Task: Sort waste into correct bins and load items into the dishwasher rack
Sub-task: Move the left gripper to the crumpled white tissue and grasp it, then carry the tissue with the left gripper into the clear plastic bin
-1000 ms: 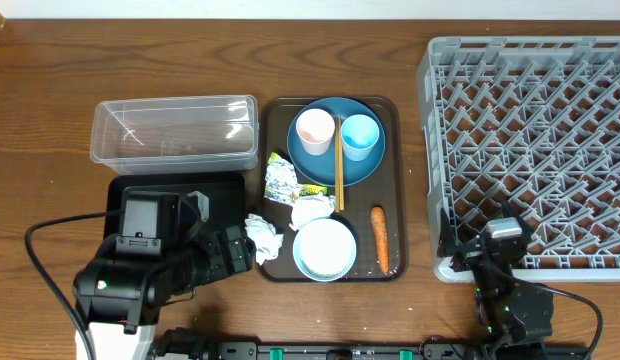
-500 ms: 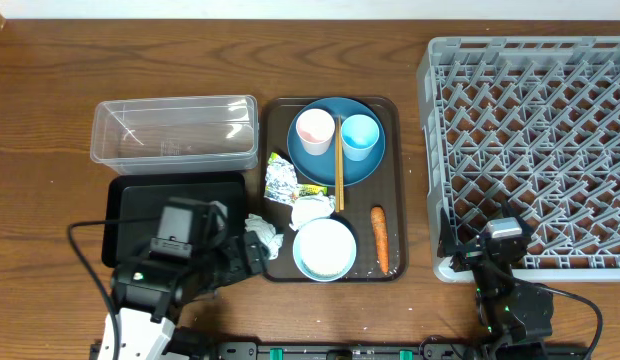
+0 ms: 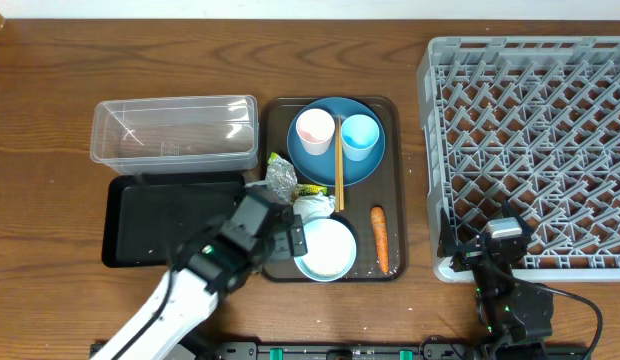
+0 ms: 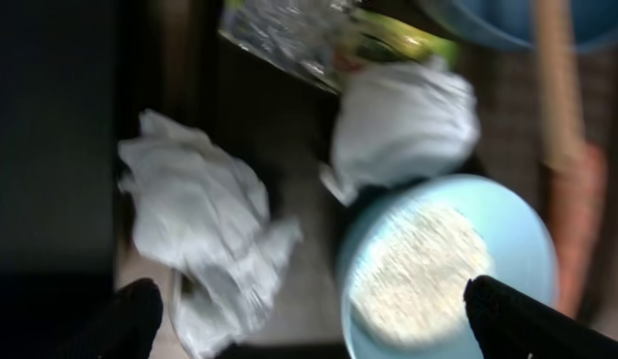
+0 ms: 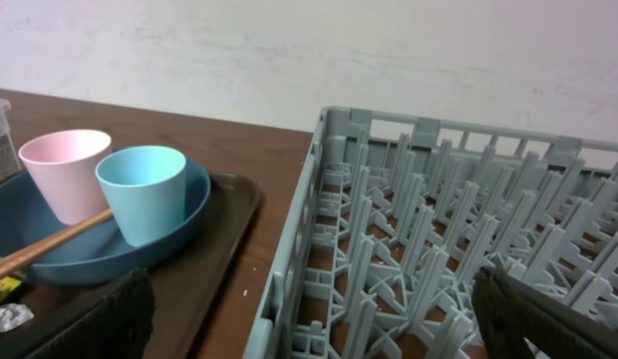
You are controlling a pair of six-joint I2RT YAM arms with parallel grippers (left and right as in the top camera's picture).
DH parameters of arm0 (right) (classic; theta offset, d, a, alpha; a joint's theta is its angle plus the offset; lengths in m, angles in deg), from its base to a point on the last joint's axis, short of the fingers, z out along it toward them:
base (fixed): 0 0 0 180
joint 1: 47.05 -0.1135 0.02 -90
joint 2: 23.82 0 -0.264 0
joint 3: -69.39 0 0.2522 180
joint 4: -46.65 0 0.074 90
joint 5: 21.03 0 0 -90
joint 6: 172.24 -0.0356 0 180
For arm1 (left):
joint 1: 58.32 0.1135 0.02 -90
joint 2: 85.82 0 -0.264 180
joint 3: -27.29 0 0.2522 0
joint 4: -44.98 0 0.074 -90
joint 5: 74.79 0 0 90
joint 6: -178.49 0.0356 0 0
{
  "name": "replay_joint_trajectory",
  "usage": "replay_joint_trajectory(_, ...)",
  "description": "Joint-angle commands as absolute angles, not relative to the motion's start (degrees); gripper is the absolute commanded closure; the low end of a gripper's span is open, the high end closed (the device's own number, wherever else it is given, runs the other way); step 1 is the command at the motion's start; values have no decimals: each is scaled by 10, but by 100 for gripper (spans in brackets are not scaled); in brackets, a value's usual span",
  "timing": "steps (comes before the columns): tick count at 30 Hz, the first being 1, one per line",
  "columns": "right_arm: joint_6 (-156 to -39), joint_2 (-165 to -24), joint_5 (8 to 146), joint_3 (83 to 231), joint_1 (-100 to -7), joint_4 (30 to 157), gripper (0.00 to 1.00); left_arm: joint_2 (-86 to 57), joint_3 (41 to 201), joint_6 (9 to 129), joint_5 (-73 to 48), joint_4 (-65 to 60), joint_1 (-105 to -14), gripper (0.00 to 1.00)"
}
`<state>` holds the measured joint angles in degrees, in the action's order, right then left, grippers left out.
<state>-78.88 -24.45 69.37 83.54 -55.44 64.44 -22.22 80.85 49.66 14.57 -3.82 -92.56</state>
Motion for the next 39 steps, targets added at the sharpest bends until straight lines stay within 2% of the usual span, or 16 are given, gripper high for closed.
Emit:
replay_joint_trajectory(1,-794,-242,692,834,-559,647,1,-187,812,487,220,-16,-926,7)
replay_joint_trajectory(8,-794,-242,692,834,-559,647,1,-113,811,485,218,18,-928,28)
replay_joint_trajectory(13,-794,-242,692,834,-559,647,1,-72,811,476,217,18,-928,33)
replay_joint_trajectory(17,-794,-242,692,834,-559,647,1,-53,811,476,216,18,-928,46)
replay_joint_trajectory(20,-794,-242,692,834,-559,647,1,-46,811,477,201,18,-928,49)
replay_joint_trajectory(22,-794,-242,692,834,-559,647,1,-45,811,477,197,17,-928,61)
replay_joint_trajectory(24,-794,-242,692,834,-559,647,1,-45,811,477,190,18,-928,86)
replay_joint_trajectory(25,-794,-242,692,834,-559,647,1,-45,811,477,188,18,-928,94)
replay_joint_trajectory(31,-794,-242,692,834,-559,647,1,-79,824,478,180,-3,-928,94)
replay_joint_trajectory(39,-794,-242,692,834,-559,647,1,-182,933,553,210,-55,-926,94)
